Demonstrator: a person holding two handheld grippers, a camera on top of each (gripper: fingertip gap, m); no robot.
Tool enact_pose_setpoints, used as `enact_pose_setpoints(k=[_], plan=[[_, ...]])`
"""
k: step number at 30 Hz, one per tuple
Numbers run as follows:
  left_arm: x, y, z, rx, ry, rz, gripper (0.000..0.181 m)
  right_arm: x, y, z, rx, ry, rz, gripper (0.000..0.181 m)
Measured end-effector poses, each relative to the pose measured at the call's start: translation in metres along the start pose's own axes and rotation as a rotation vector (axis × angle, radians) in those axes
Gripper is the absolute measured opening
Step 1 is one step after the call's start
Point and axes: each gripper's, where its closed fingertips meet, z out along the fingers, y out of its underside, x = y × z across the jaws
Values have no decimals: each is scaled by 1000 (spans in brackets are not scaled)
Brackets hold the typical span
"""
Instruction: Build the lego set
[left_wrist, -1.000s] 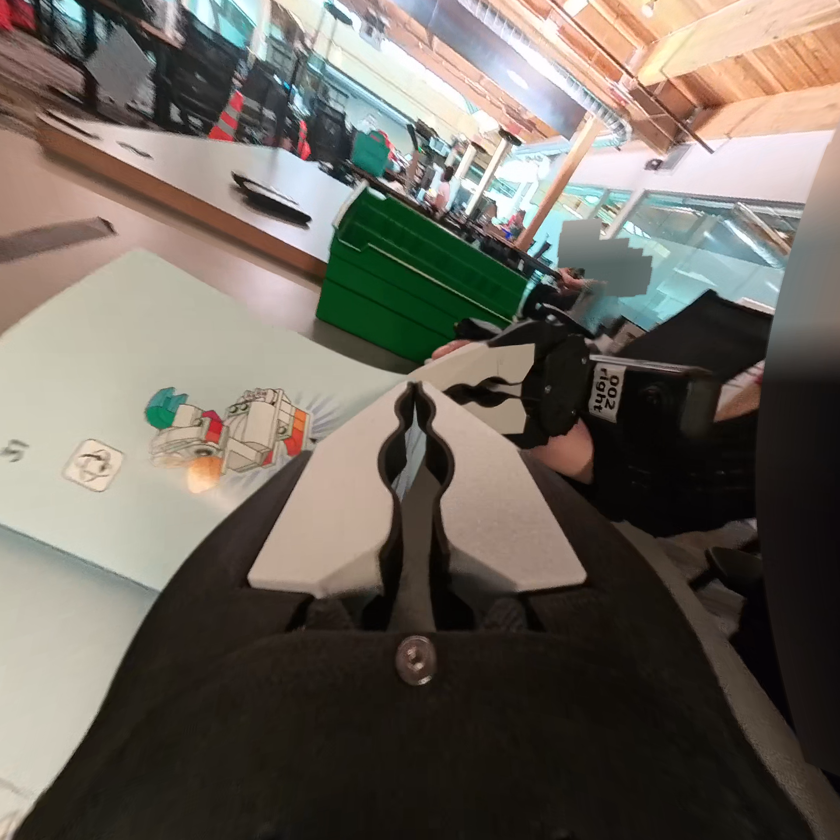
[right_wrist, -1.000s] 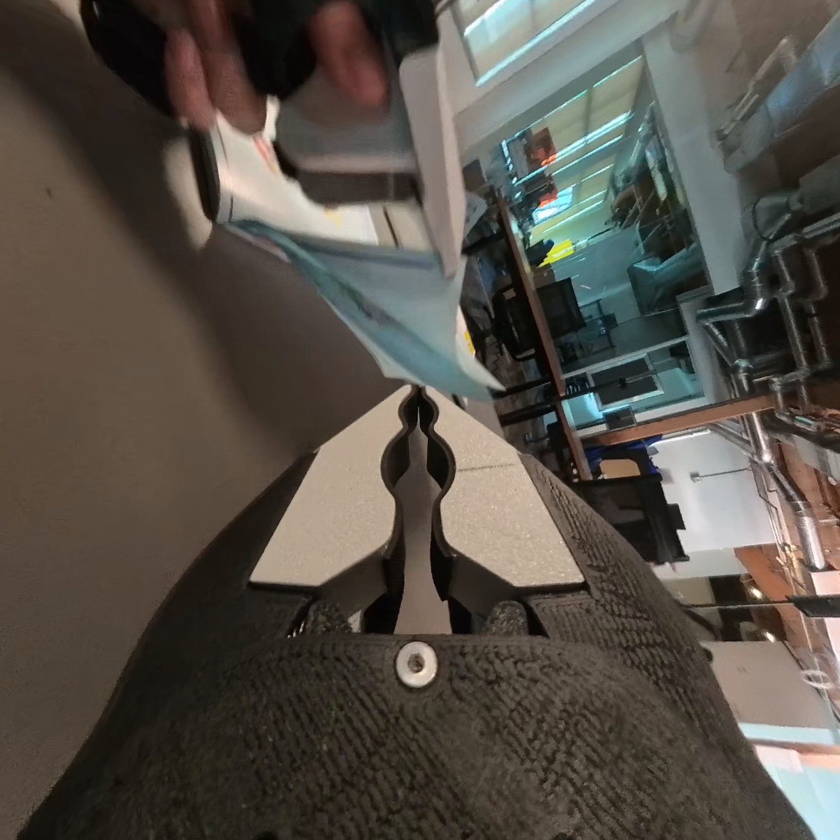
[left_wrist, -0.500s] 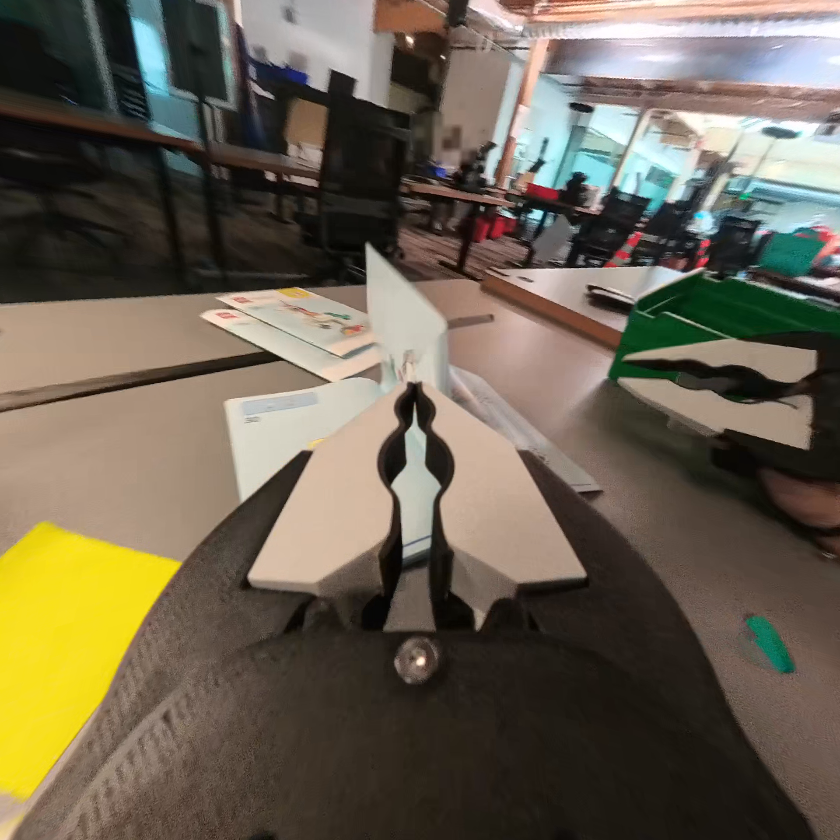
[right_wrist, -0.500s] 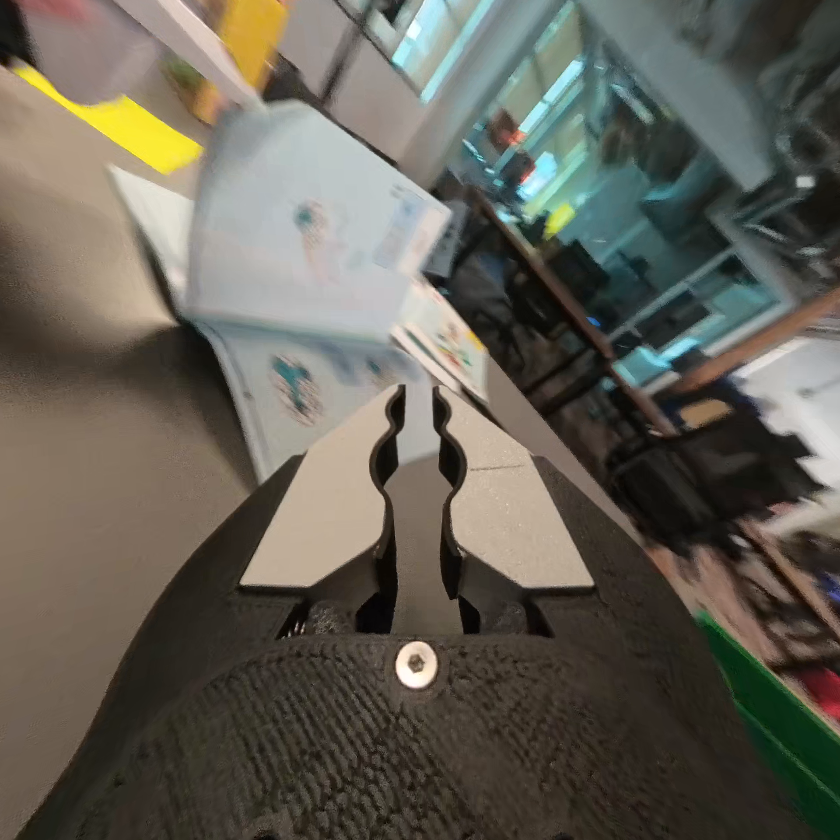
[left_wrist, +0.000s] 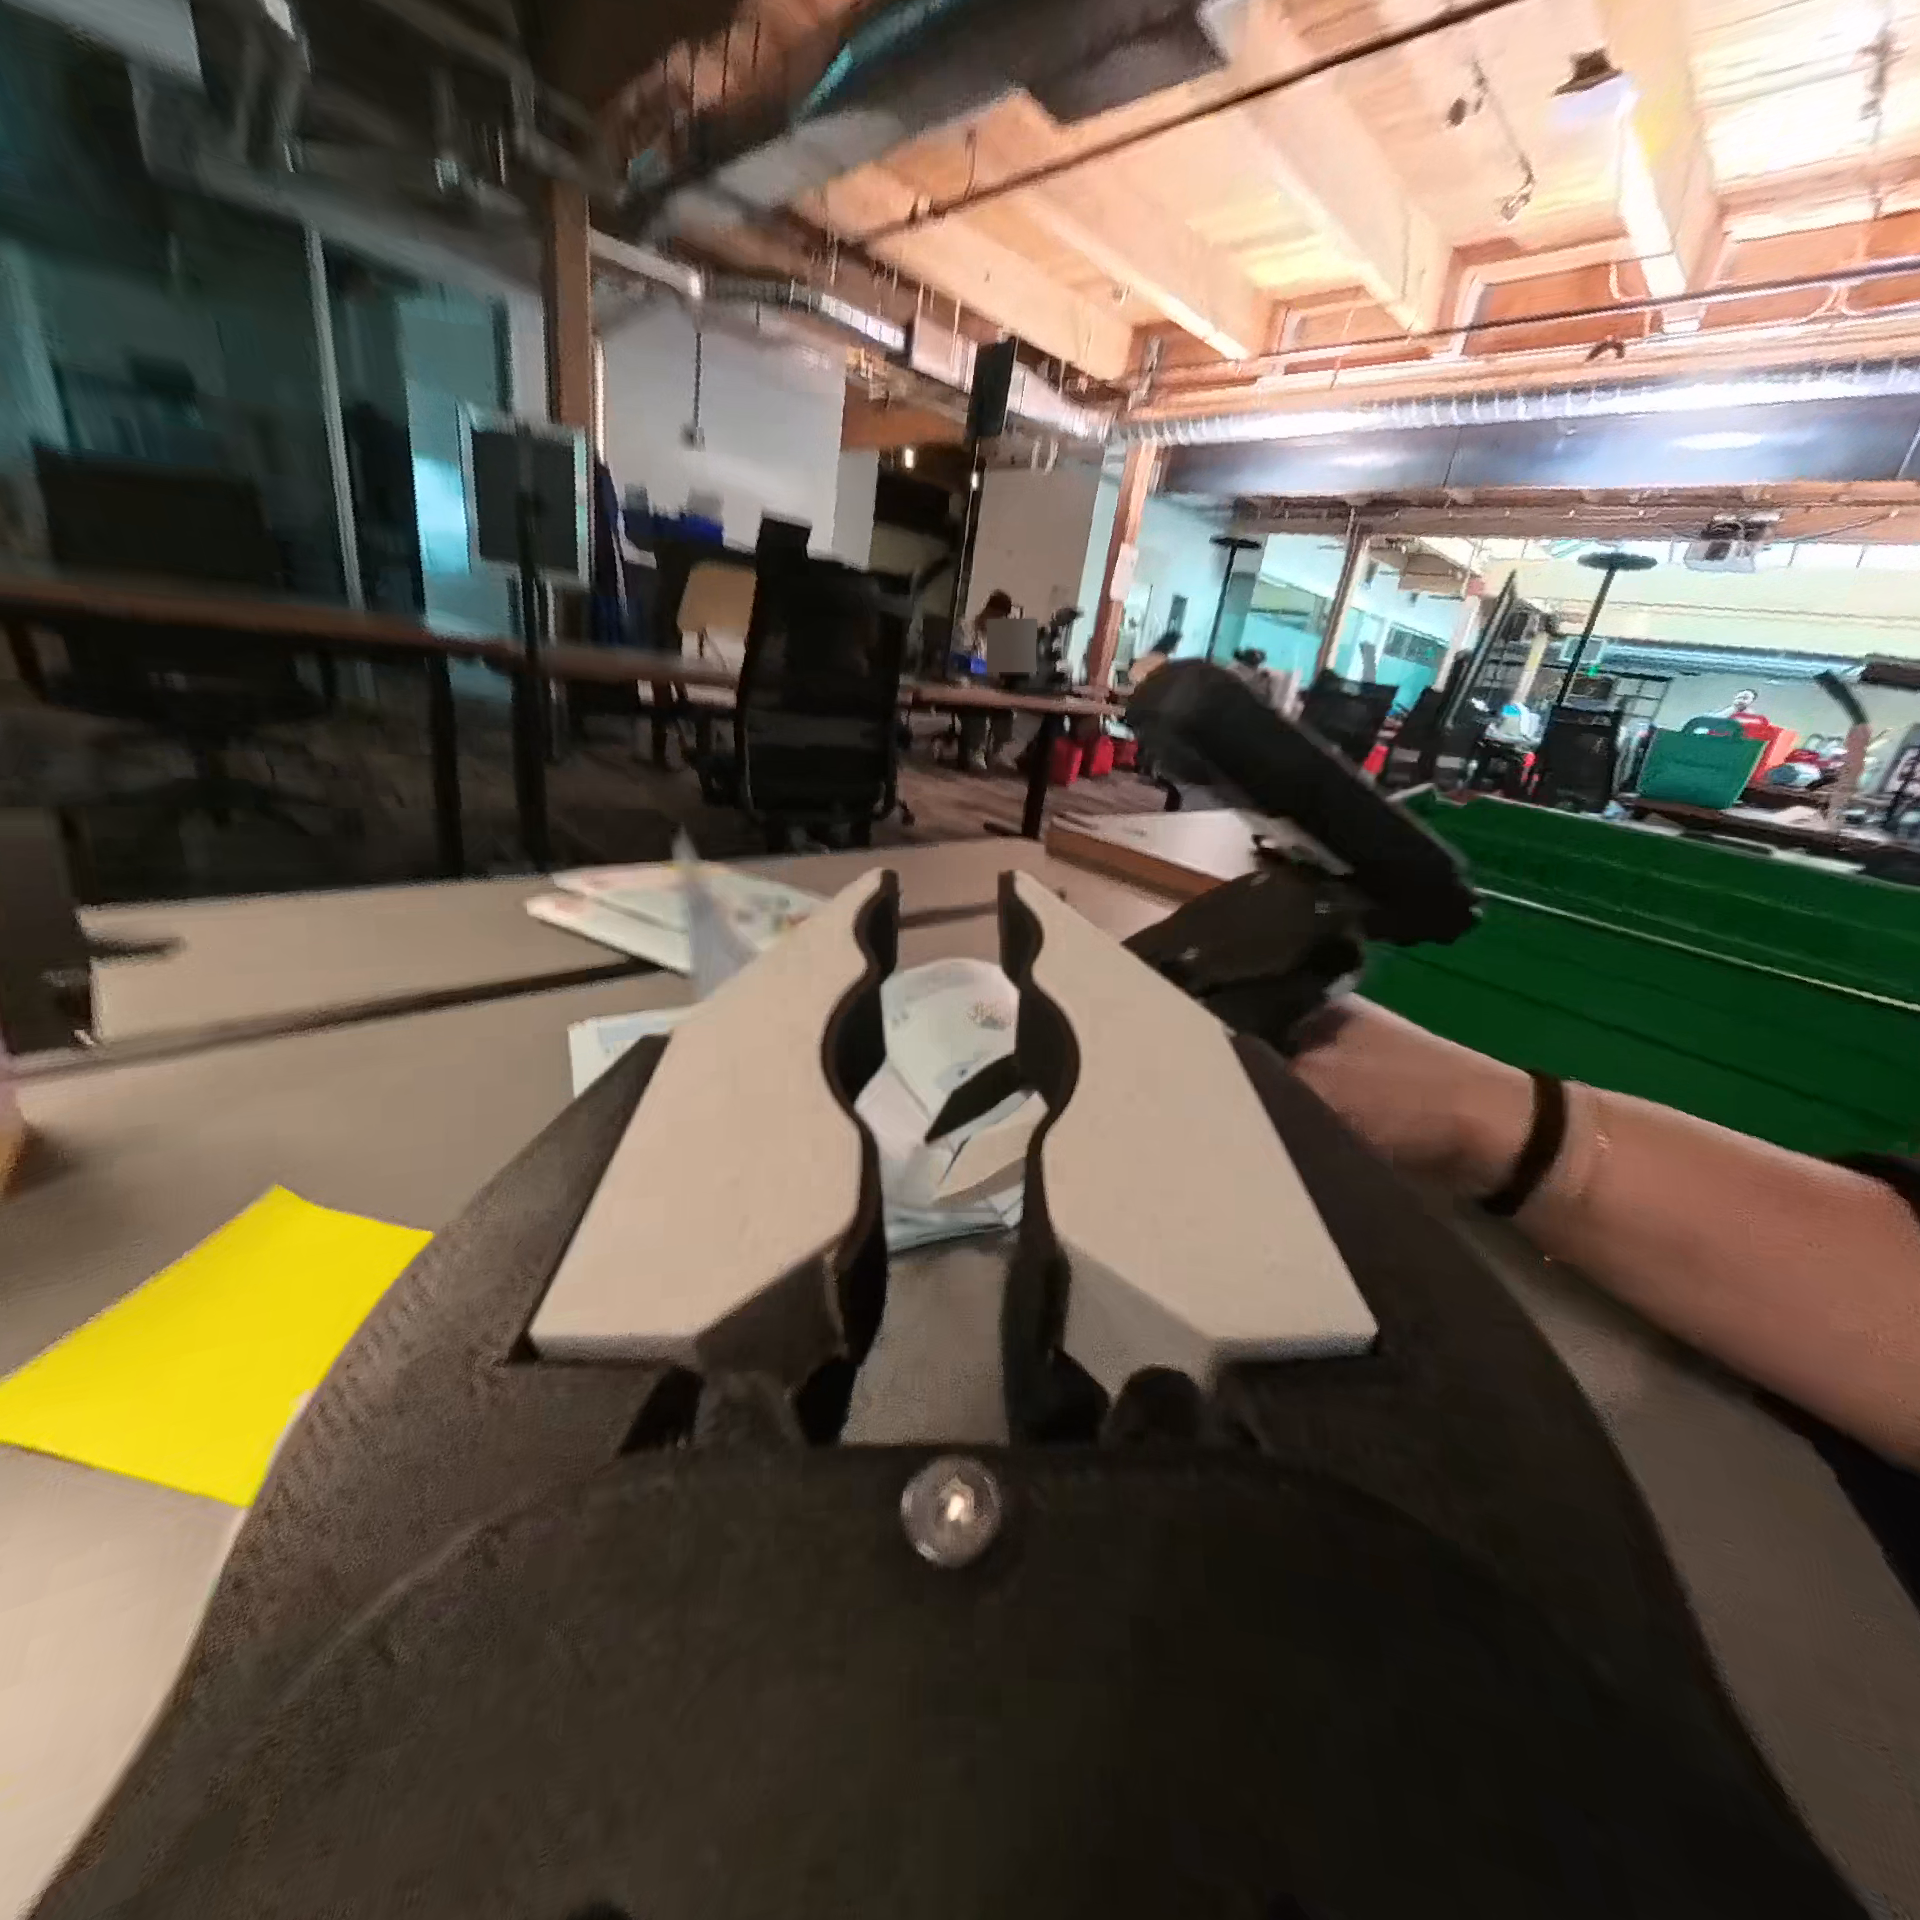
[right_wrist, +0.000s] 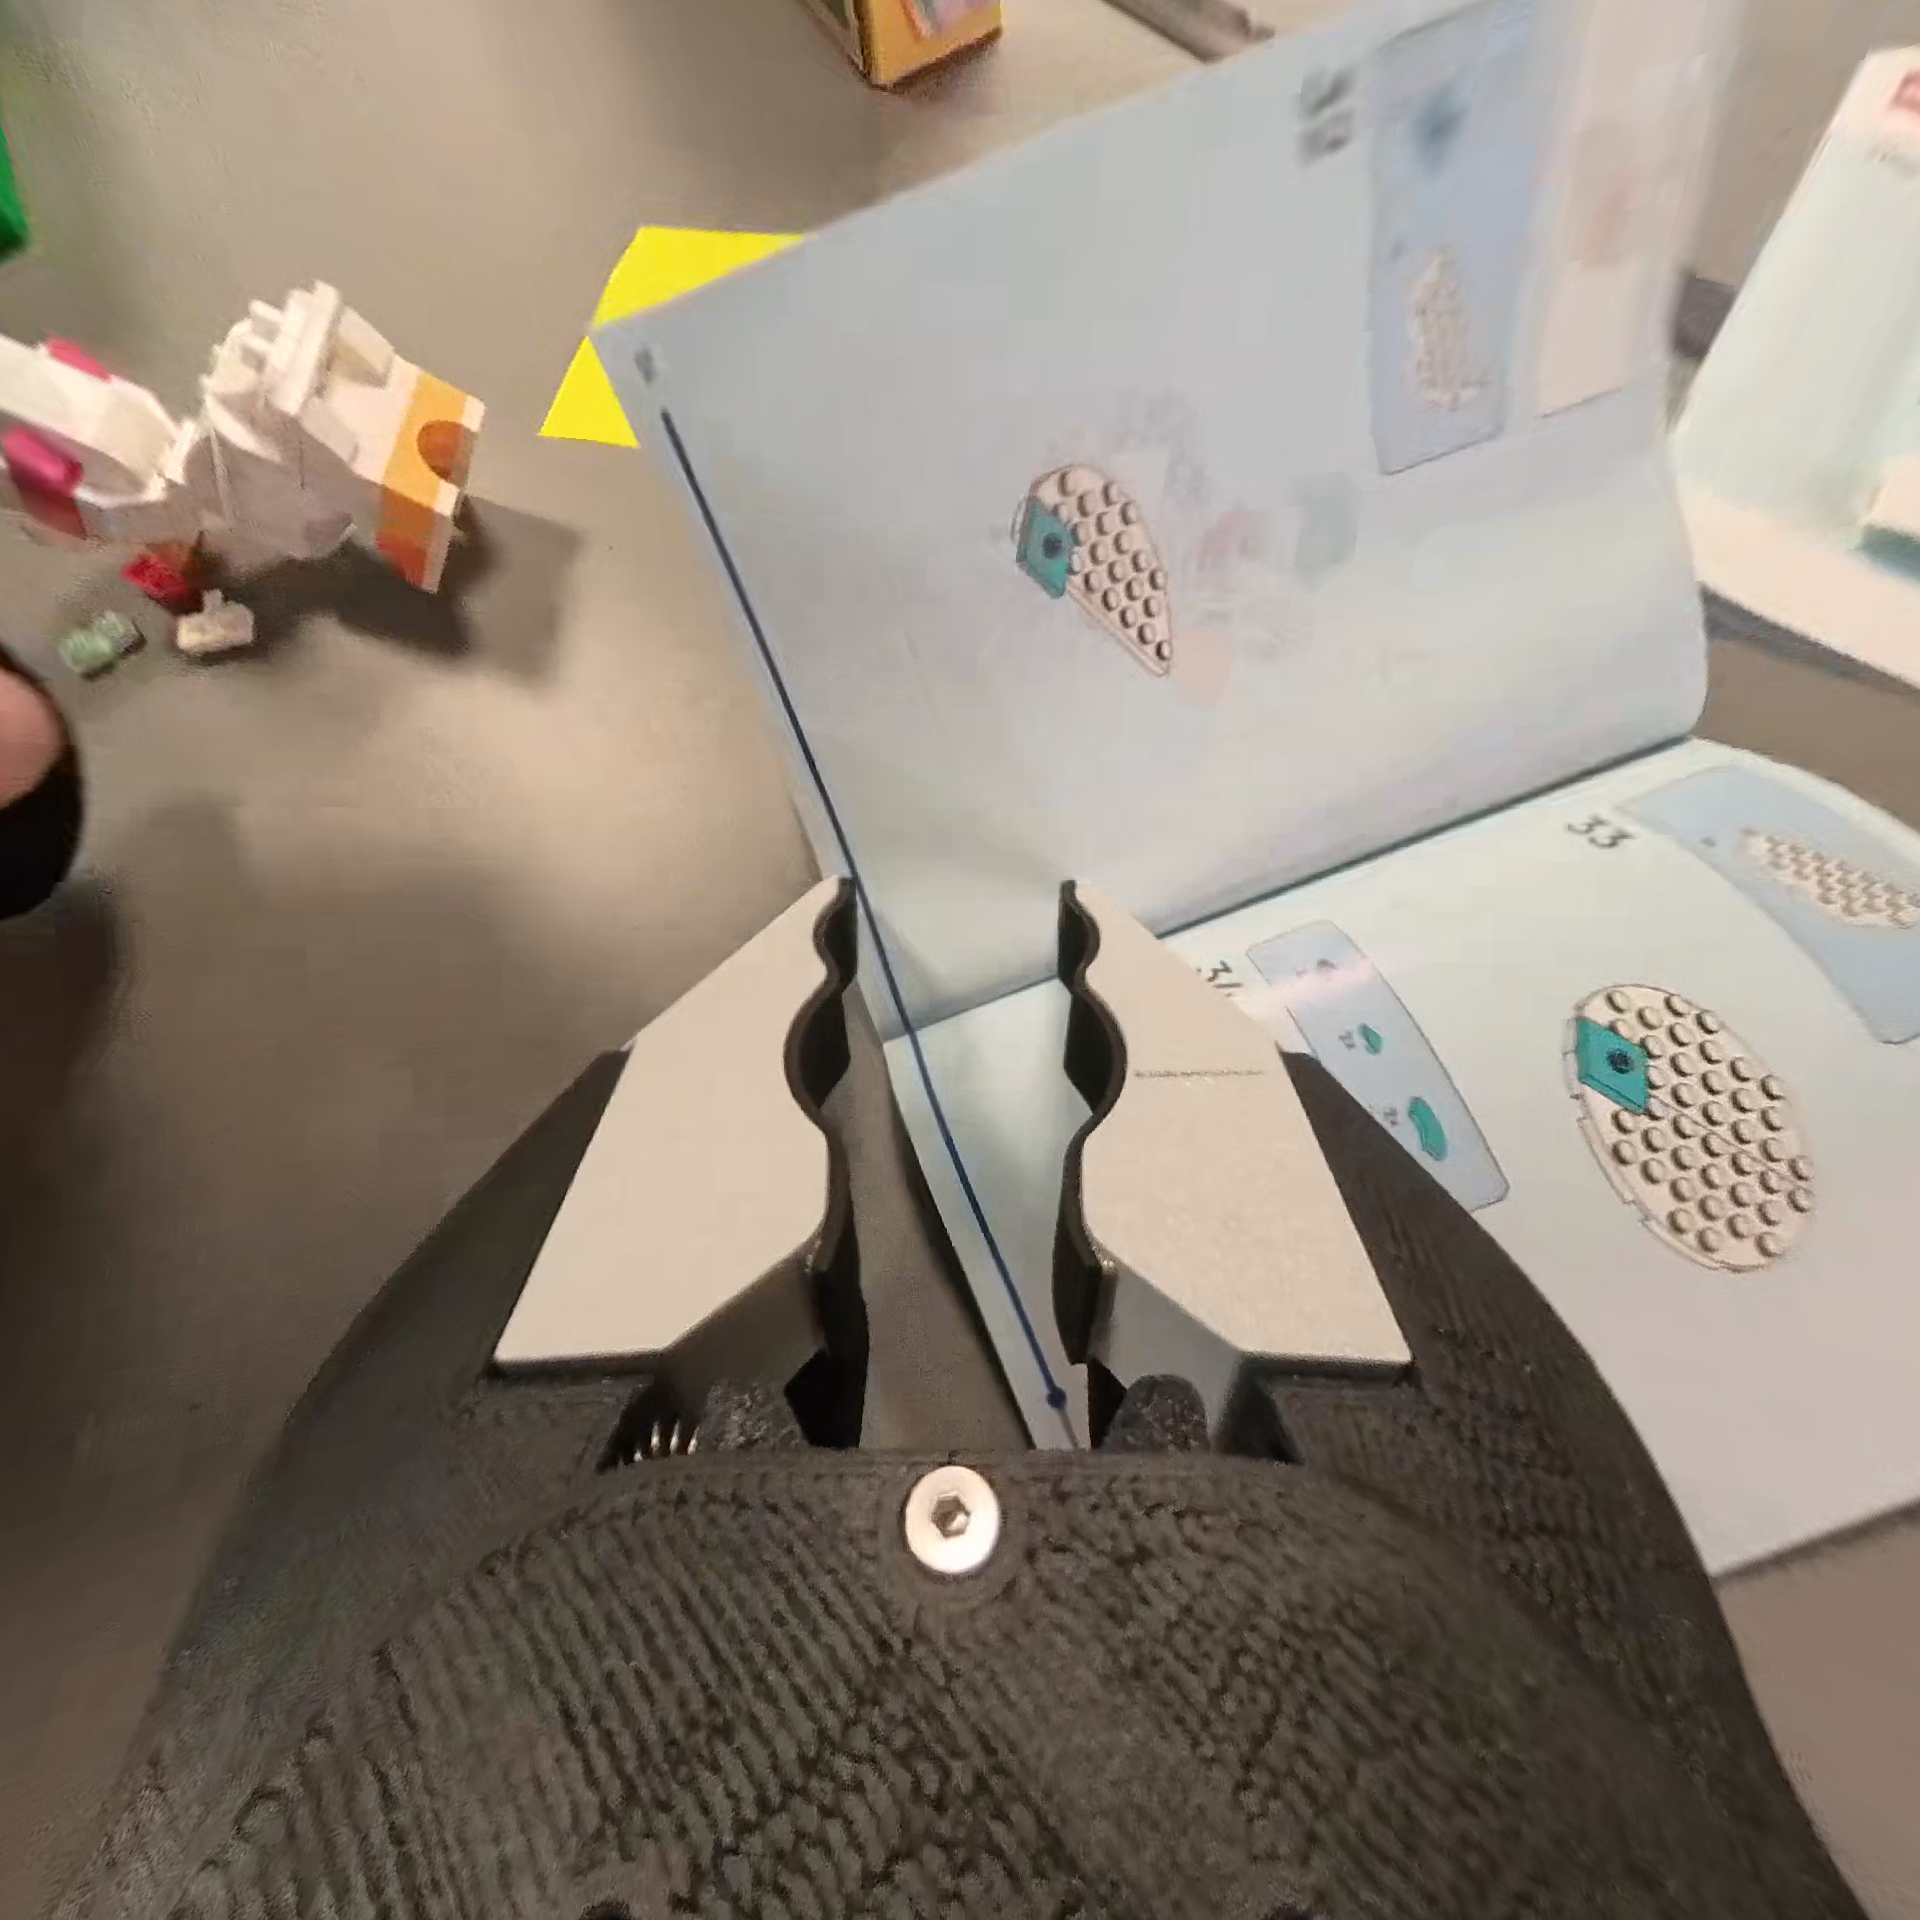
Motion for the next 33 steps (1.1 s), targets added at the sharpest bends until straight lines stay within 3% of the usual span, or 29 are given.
enact_pose_setpoints(k=[3,7,12,17,20,22,25,27,30,33], plan=[[14,-23,-29,107,-1,153,17,1,2,4,-14,-14,56,37],[30,-24,-51,110,41,319,15,3,3,5,-37,9,69,33],[70,-2,-45,34,192,415,13,6,8,4,-88,68,-38,28],[102,24,-44,-30,313,545,12,9,20,-12,-131,17,-54,27],[98,26,-42,-24,289,647,12,14,31,-25,-157,3,-38,20],[92,29,-39,-47,276,627,11,20,37,-34,-162,31,-31,15],[92,32,-39,-61,310,549,11,20,43,-44,-149,38,-27,27],[92,32,-38,-66,314,516,11,14,27,-53,-11,44,-72,39],[100,34,-42,-70,361,465,11,-2,-14,-88,341,97,-152,41],[113,36,-46,-71,418,454,11,2,-31,-136,630,355,-216,37]])
